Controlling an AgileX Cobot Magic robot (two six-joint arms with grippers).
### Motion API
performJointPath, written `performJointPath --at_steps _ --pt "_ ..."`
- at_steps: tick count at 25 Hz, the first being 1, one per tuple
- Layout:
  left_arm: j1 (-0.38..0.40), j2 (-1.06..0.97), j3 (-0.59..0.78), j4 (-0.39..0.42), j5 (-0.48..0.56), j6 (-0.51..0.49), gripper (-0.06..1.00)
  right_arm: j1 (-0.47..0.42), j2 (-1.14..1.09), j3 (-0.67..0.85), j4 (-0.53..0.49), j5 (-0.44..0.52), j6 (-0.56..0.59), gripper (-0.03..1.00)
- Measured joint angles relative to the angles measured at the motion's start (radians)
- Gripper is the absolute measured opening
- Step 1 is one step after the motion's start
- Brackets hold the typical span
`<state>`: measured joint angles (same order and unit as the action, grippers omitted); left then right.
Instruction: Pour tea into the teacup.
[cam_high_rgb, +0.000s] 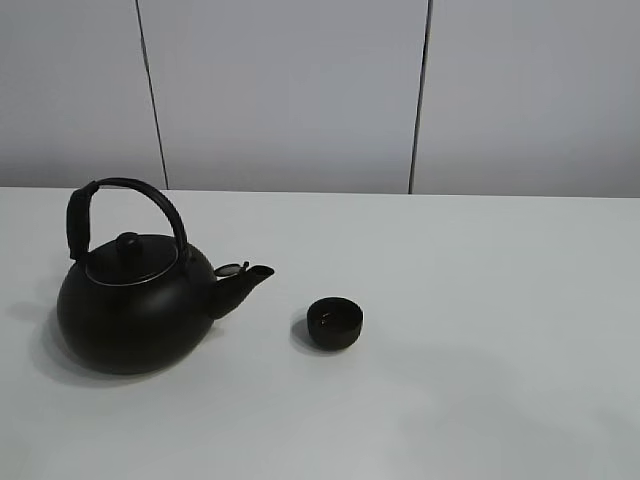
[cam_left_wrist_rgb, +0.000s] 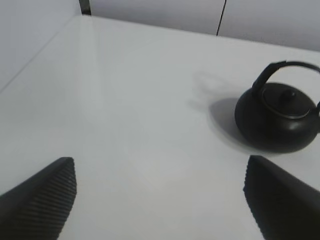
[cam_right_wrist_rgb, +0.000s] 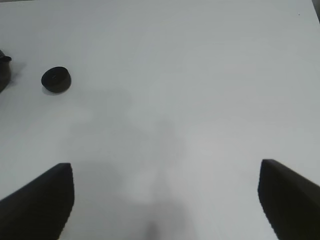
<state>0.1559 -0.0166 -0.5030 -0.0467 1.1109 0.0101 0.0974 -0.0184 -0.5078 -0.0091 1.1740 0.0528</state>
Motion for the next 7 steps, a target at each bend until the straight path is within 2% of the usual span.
performJointPath --at_steps 7 --pt "-0.011 0.000 0.016 0.013 0.008 0.000 0.66 0.000 0.000 0.000 0.003 0.000 0.000 0.69"
